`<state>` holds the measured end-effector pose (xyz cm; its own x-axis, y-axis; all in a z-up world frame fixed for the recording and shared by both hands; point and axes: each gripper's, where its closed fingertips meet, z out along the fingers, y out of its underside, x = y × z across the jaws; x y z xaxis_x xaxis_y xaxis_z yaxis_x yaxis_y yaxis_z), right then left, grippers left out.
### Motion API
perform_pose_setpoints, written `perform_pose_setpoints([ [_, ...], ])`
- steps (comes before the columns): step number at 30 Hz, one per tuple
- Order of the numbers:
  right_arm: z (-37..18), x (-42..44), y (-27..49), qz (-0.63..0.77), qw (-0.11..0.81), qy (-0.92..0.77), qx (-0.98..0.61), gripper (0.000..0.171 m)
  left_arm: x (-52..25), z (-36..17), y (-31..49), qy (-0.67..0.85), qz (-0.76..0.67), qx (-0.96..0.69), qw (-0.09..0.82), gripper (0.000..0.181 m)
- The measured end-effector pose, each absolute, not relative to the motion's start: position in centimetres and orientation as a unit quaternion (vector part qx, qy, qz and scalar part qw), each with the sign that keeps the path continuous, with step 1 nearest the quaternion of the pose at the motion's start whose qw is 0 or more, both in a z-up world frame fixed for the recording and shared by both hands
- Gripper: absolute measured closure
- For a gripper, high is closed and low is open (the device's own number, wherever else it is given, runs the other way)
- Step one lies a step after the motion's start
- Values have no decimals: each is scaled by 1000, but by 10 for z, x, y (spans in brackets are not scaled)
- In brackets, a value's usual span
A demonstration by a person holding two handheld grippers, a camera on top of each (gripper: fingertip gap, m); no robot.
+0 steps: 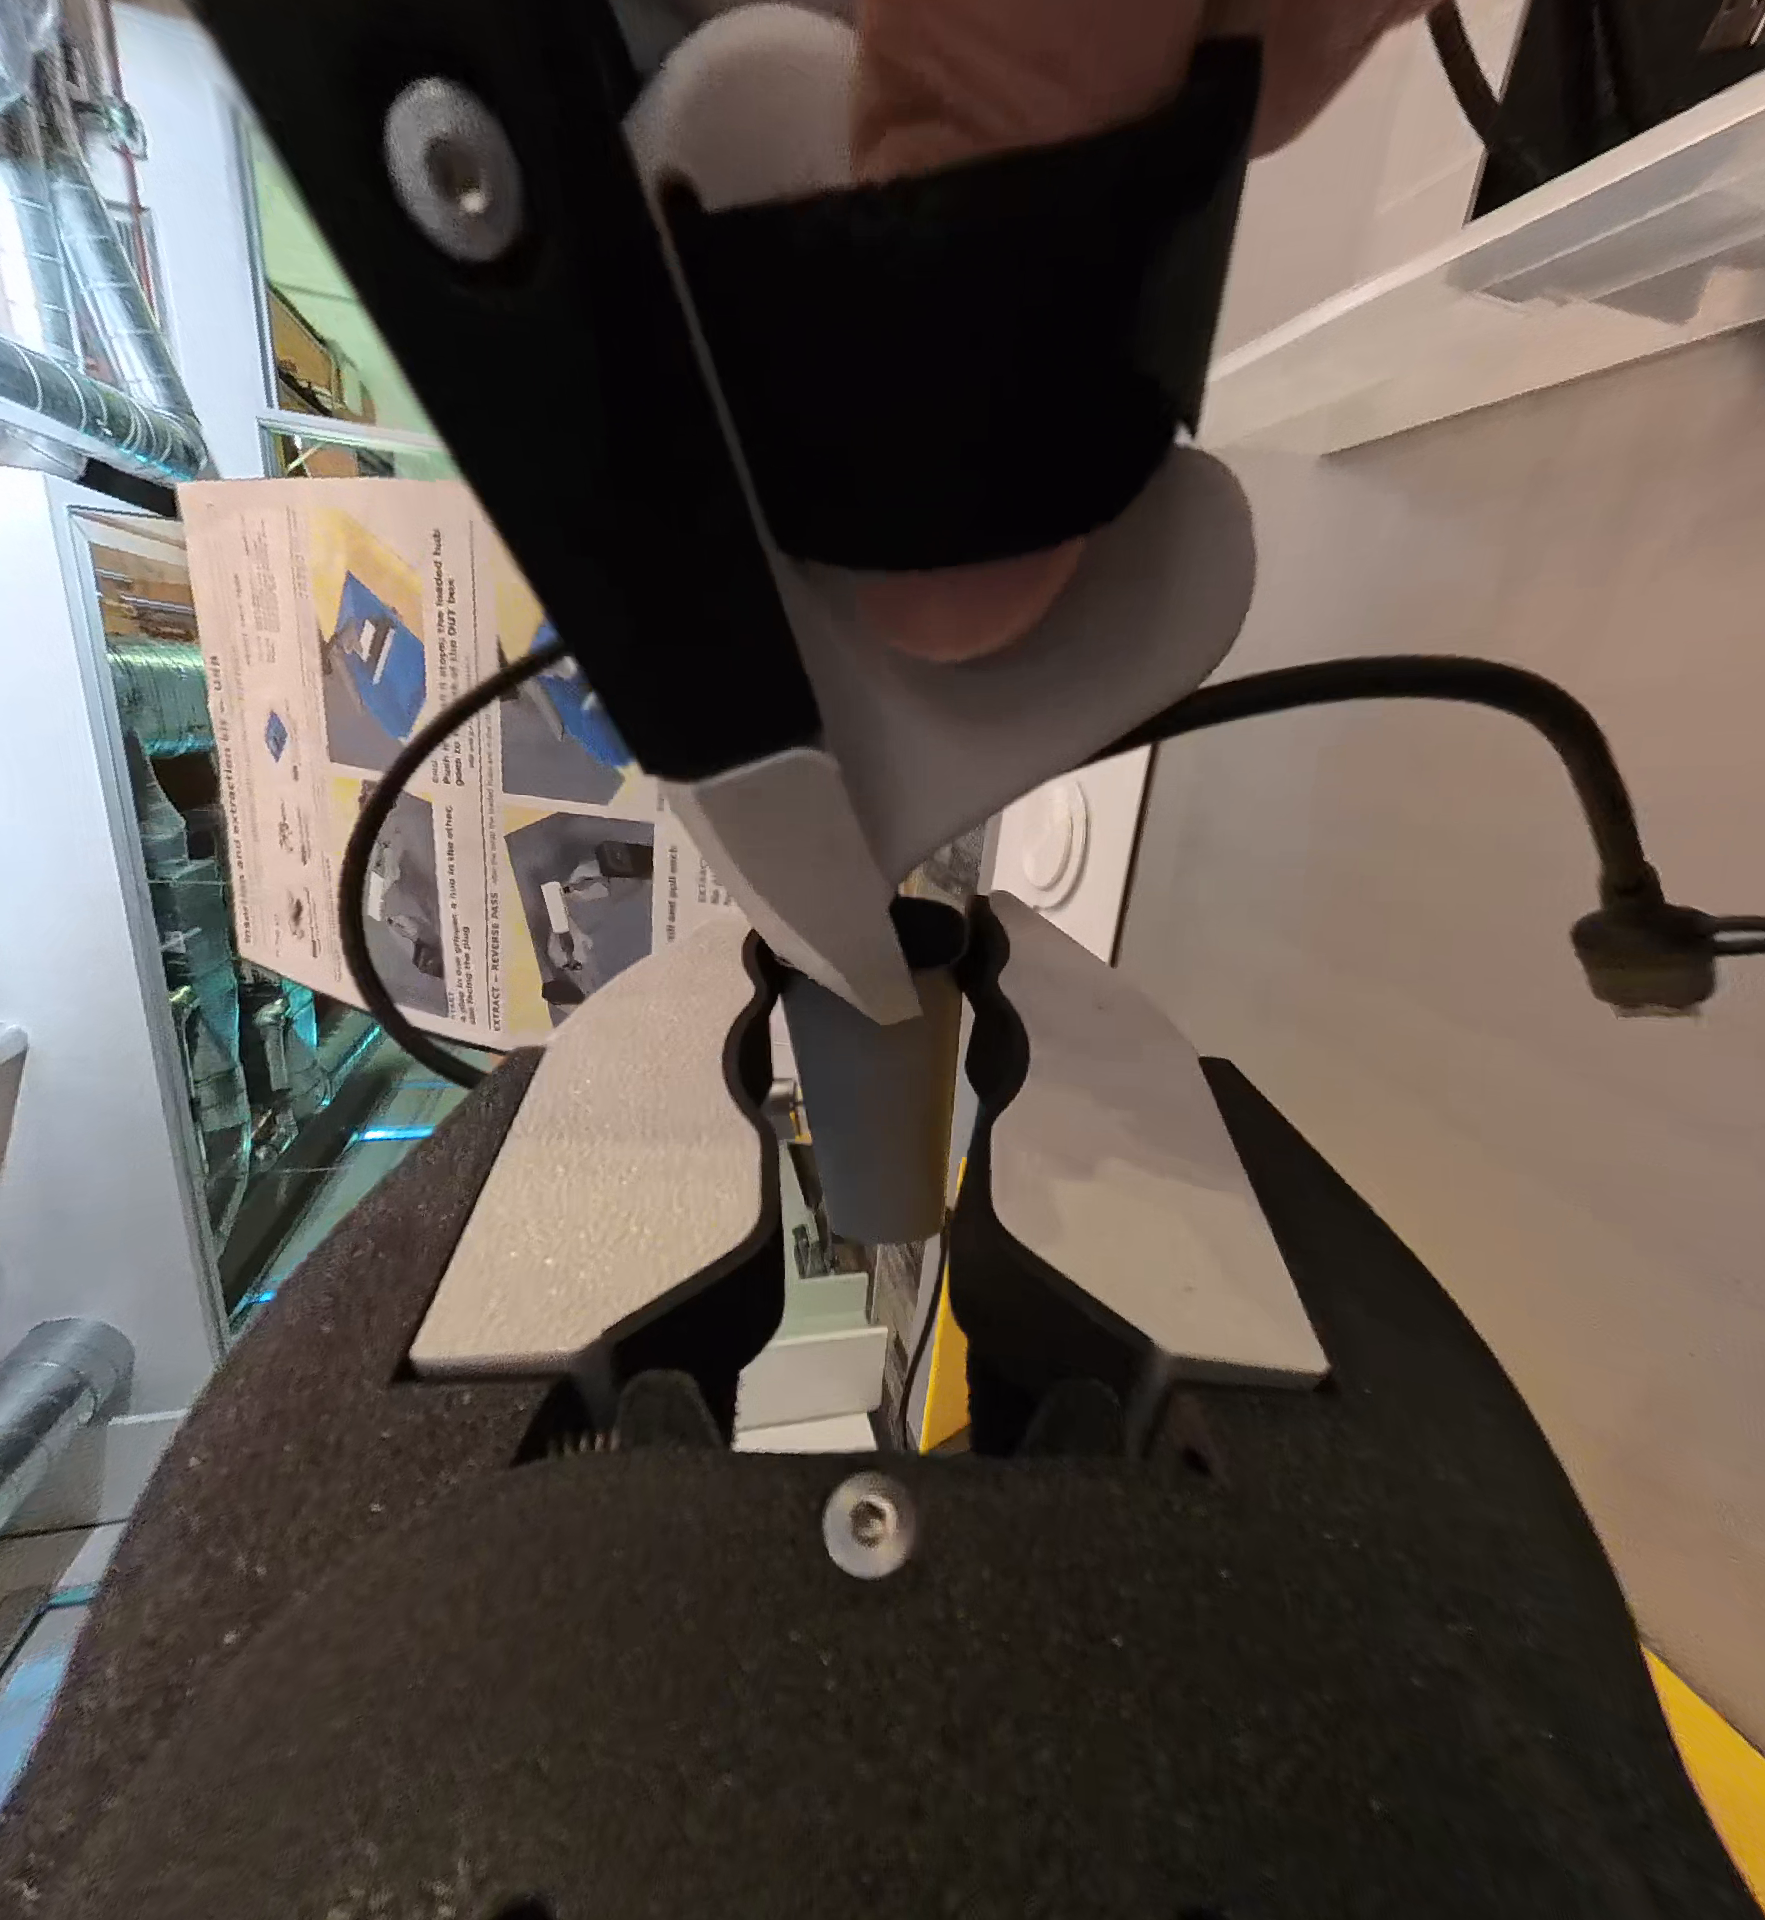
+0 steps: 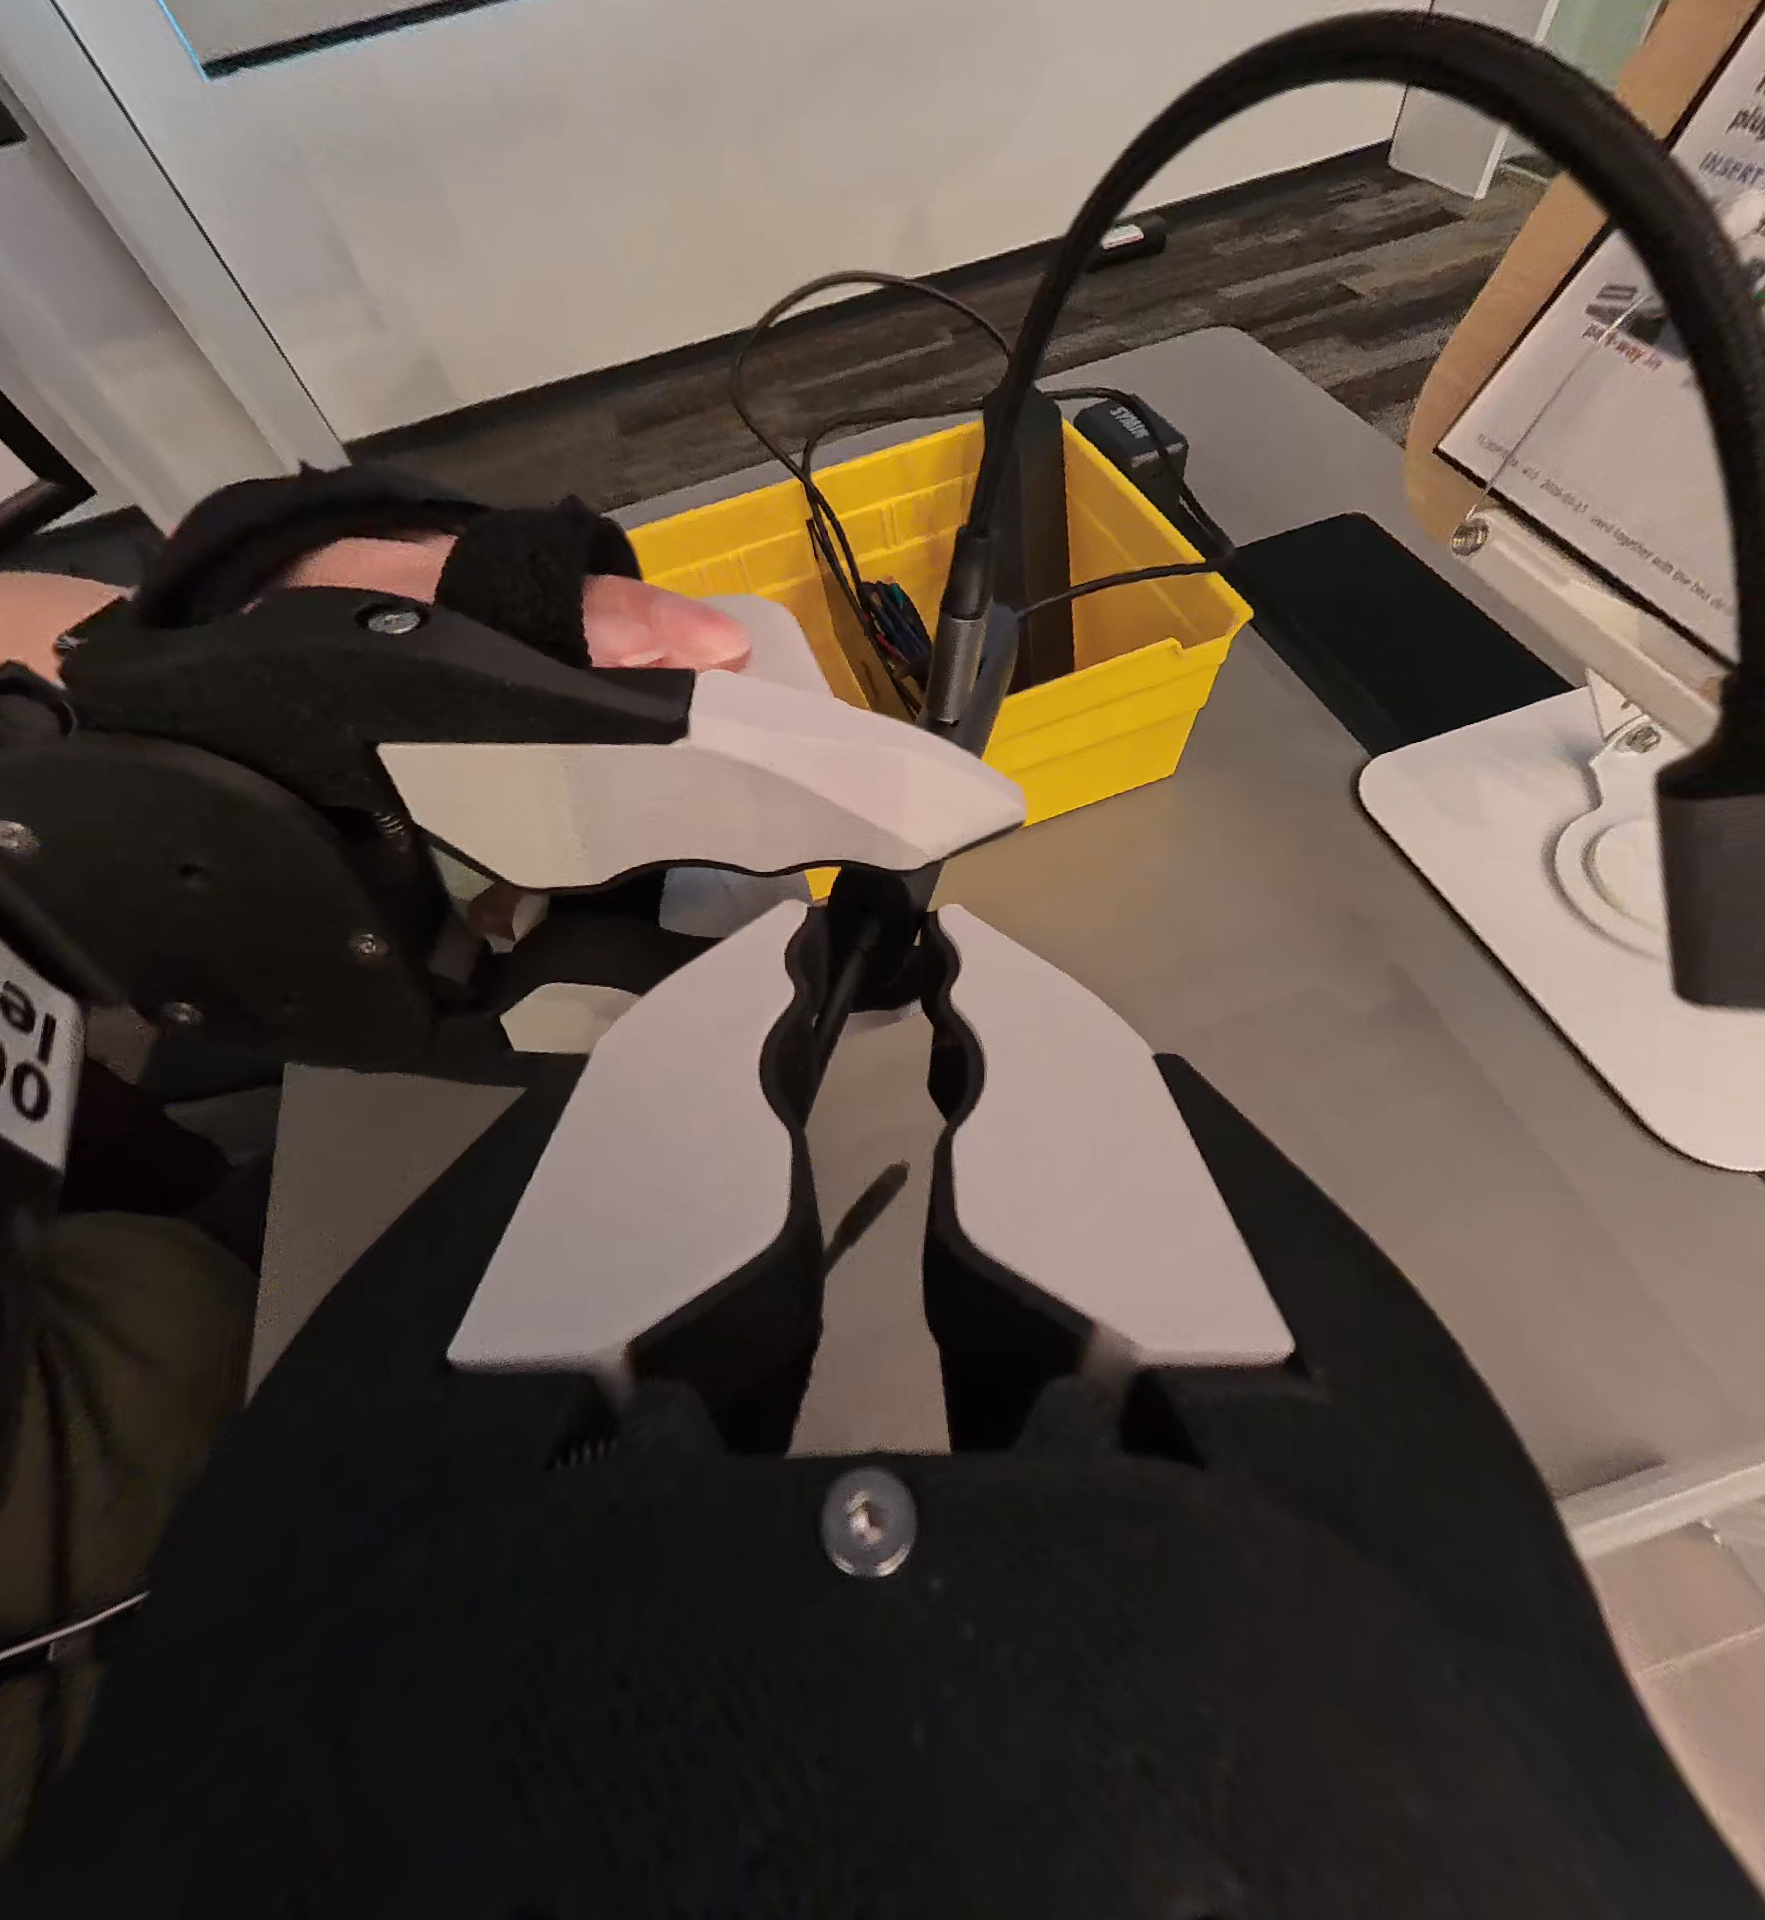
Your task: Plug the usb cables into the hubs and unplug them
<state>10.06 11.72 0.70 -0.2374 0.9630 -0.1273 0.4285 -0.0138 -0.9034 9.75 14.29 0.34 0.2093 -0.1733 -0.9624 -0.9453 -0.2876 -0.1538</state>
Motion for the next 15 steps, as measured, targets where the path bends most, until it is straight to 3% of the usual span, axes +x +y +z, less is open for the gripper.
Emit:
perform_pose_setpoints([
  [3, 11, 103, 117, 464, 294, -642, -535, 154, 101, 7, 142, 424, 436, -661, 439, 147],
  [8, 4, 106, 135, 461, 289, -637, -546, 154, 100, 8, 128, 410, 377, -694, 456, 128],
  [11, 1, 107, 144, 496, 259, -622, -547, 155, 87, 7, 110, 368, 313, -738, 471, 126],
  [15, 5, 112, 145, 565, 202, -597, -532, 154, 66, -10, 92, 224, 93, -819, 520, 129],
])
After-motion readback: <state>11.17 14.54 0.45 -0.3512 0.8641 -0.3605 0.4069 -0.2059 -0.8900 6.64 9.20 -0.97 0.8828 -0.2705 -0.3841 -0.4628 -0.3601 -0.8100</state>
